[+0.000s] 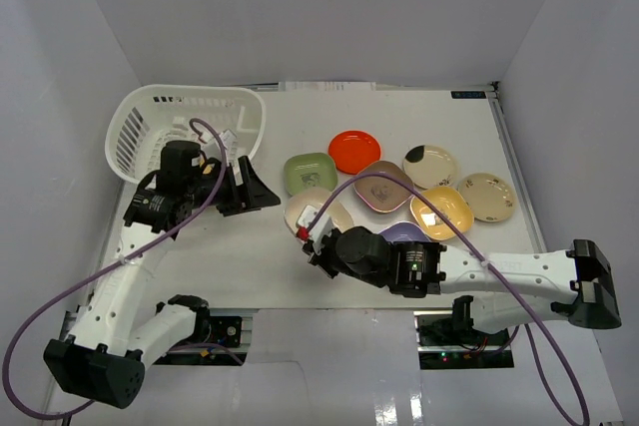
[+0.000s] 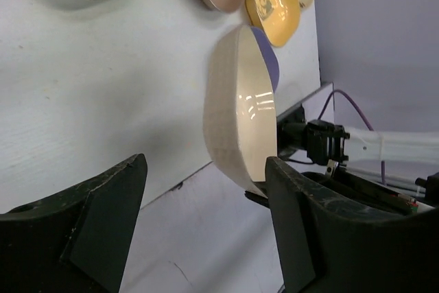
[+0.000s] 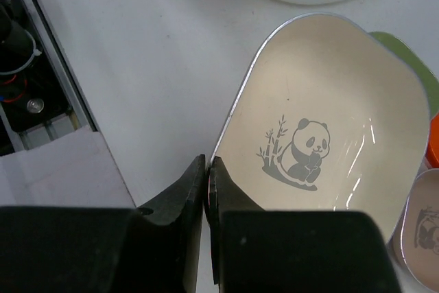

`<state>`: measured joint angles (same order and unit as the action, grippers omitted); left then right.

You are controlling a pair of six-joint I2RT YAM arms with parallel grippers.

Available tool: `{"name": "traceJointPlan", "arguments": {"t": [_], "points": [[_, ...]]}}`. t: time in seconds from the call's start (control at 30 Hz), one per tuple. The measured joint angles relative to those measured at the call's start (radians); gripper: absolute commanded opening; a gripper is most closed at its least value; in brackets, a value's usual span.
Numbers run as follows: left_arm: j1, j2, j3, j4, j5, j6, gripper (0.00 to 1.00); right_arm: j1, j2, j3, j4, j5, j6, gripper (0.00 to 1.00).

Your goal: Place the plates into the plastic bin on the countertop

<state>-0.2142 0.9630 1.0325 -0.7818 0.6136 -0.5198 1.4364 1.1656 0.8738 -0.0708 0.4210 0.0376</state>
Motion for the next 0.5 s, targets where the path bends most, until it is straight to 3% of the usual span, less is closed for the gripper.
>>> {"name": "traceJointPlan", "arguments": {"t": [0.13,0.5], "points": [[-0.103,0.002,-0.013,0.022,0.015,-0.046,0.82,0.002,0.031,0.040,-0.035,-0.052,-0.043,0.08],[-0.215,0.093,-0.037,0.079,-0.083,-0.052,0.54,0.004,0.064,0.050,-0.101,-0.061,-0.073,0.08]]}}
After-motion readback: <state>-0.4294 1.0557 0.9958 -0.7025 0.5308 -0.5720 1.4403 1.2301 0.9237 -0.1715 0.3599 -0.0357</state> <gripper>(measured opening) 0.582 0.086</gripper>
